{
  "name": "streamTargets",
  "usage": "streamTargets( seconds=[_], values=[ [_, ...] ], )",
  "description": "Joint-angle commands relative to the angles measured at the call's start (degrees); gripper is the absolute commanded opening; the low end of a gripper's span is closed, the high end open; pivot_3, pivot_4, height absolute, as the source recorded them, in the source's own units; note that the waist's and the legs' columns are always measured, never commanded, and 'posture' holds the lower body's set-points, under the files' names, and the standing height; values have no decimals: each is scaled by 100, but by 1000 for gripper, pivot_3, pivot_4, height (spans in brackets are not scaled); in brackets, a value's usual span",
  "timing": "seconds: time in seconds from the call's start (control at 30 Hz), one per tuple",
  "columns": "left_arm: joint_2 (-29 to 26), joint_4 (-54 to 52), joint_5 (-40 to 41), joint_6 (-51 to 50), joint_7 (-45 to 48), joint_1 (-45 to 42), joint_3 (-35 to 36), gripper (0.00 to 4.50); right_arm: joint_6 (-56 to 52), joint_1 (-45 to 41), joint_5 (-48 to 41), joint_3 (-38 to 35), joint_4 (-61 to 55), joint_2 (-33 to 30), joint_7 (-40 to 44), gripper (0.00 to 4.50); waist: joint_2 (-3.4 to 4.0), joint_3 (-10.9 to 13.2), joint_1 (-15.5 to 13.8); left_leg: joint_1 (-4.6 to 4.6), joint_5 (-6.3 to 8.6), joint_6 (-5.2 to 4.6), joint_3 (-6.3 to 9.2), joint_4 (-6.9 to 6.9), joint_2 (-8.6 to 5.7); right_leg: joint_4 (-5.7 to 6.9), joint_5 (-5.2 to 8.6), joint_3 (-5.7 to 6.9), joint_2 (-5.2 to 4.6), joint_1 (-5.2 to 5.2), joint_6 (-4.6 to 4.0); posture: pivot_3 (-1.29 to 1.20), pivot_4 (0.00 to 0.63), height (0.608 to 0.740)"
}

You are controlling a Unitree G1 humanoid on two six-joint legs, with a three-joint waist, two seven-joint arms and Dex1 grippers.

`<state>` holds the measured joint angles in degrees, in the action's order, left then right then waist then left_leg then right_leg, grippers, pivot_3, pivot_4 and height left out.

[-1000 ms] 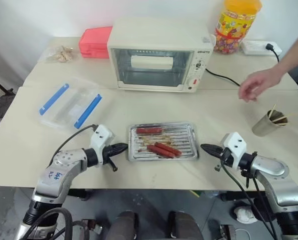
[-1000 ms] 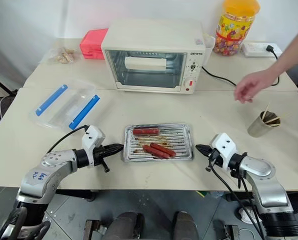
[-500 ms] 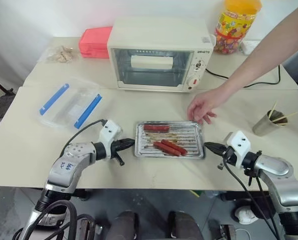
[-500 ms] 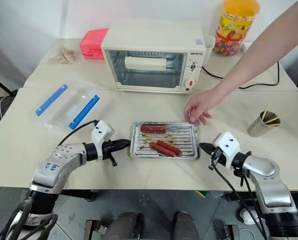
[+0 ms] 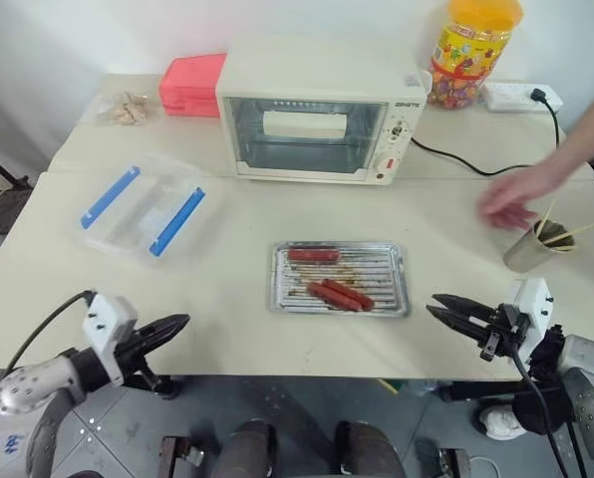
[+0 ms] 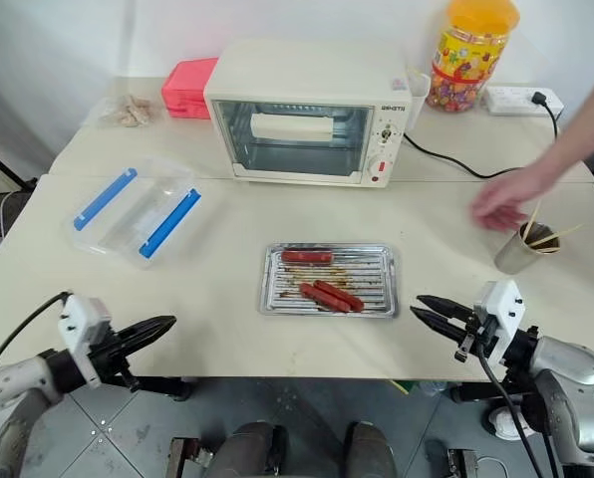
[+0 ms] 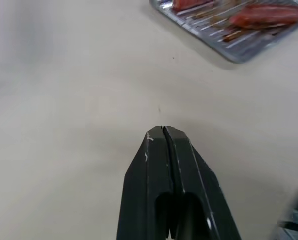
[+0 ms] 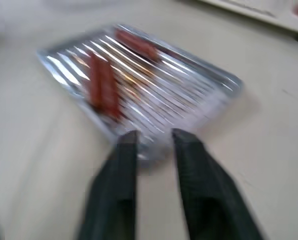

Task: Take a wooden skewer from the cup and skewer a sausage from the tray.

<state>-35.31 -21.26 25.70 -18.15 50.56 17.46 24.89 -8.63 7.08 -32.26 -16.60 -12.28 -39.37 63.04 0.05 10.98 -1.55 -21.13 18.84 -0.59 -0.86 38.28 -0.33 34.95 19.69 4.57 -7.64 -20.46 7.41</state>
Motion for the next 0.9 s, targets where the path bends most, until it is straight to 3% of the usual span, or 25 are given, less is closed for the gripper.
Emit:
streamTargets(
  seconds=[0.03,0.13,0.23,0.47,0.57,0.67,0.77,0.9],
  values=[
    [-183,65,210,374,440,285,362,534,234,206,-149,293,-520,59,423,2519,0,0,13,-1,1,1,1,-1,1,0,0,-1,-1,-2,0,0,150,740],
    [-160,222,388,415,403,428,729,1450,576,283,72,561,-568,166,521,3574,0,0,23,0,3,5,0,-6,6,-2,0,-2,2,-3,-2,0,150,740],
    [238,327,544,426,-270,404,1276,2364,707,276,189,656,-520,271,368,4498,0,0,24,0,3,4,-1,-6,4,0,0,-3,1,-3,-2,0,150,740],
    [911,752,1077,-360,-2176,-34,2203,4482,841,127,324,695,-419,324,92,4500,-7,-4,21,2,3,4,0,-5,5,9,0,0,6,-3,-1,0,150,740],
    [785,1139,1429,-880,-2837,-682,2342,4482,852,-24,392,738,-391,367,-45,4500,-13,-6,-8,2,3,3,3,-2,1,15,0,1,5,-3,-1,0,150,740],
    [396,1772,974,-981,-3295,-1252,2184,4482,829,-132,415,787,-418,391,-98,4500,-24,-13,-7,0,2,4,11,3,-1,23,0,5,6,-2,-1,0,150,740],
    [-204,2895,-51,-495,-3823,-1919,1716,4482,847,-233,450,814,-426,413,-166,4500,-33,-18,13,2,2,5,5,-1,-2,46,0,13,12,-11,-2,0,150,740],
    [-454,3930,-570,-42,-4104,-2796,1294,4482,853,-277,475,797,-411,417,-253,4500,-35,-19,21,3,2,4,-15,-6,-4,50,0,41,10,-21,-1,0,150,740]
  ],
)
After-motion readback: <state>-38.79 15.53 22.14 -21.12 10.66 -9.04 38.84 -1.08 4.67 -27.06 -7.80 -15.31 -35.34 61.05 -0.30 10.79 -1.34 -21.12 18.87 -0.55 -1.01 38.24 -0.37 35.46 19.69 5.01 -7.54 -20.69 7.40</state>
